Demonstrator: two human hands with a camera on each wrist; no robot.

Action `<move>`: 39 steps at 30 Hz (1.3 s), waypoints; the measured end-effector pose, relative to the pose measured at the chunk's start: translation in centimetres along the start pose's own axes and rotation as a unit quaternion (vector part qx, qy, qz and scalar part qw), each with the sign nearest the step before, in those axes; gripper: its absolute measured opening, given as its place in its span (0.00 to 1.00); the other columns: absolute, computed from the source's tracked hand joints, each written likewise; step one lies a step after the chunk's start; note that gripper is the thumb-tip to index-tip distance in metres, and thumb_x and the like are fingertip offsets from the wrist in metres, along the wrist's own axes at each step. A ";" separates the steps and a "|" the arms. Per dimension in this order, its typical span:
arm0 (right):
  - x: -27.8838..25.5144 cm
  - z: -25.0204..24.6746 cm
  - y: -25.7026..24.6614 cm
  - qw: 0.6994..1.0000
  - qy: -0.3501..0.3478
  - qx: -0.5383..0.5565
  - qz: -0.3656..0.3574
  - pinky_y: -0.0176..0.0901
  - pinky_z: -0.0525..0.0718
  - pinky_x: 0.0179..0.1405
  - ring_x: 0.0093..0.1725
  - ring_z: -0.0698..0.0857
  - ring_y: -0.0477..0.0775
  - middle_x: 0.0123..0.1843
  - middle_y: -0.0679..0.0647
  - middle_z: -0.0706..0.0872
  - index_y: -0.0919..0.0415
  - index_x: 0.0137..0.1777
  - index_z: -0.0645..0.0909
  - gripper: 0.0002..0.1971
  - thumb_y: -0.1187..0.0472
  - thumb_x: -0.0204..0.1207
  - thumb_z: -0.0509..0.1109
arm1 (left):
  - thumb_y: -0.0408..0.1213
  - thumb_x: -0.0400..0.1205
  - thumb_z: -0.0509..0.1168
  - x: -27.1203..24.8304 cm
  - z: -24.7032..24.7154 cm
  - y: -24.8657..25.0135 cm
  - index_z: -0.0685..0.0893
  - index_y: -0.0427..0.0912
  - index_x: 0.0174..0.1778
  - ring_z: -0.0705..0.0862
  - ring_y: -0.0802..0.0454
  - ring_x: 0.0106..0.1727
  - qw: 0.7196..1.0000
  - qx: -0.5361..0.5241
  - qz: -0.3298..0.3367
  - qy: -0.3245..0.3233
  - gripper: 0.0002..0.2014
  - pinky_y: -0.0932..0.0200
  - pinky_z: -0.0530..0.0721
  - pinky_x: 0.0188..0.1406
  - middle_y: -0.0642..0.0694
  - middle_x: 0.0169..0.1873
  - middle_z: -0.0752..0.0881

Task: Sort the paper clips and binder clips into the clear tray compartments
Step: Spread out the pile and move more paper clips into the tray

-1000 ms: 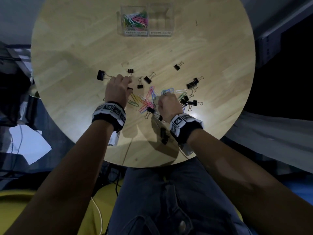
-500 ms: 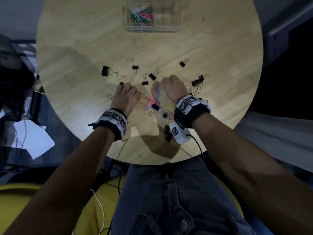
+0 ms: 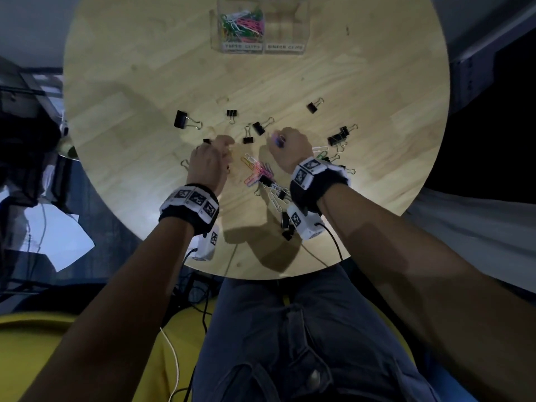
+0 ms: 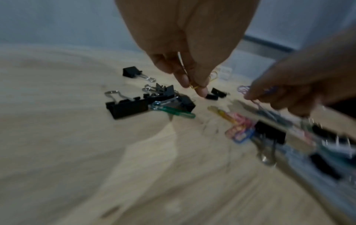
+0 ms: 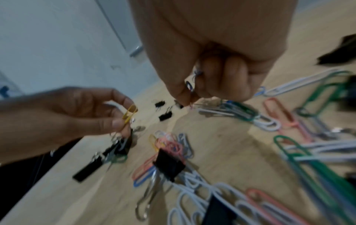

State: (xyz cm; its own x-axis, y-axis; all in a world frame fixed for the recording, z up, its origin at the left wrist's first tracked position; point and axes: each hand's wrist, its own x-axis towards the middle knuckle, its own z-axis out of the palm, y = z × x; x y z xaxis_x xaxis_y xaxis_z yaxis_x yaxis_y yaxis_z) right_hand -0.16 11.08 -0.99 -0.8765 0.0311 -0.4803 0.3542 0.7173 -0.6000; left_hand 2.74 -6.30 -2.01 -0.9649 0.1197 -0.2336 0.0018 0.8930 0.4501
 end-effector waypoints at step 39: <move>10.7 -8.3 -12.0 0.975 0.008 -0.153 -0.163 0.48 0.76 0.44 0.53 0.82 0.64 0.56 0.66 0.83 0.67 0.57 0.76 0.11 0.61 0.81 0.60 | 0.32 0.79 0.65 2.6 -0.2 0.8 0.81 0.35 0.53 0.83 0.41 0.50 0.991 -0.110 -0.021 -0.073 0.08 0.57 0.75 0.47 0.37 0.48 0.86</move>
State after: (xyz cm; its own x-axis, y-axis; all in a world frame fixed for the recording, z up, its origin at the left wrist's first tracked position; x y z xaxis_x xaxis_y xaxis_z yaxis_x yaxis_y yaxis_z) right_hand -16.51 8.54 6.40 -0.9321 -0.2239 -0.2848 -0.0556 0.8653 -0.4981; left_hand 0.17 -5.41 -2.07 -0.9148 0.1601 -0.3708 -0.1100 0.7845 0.6102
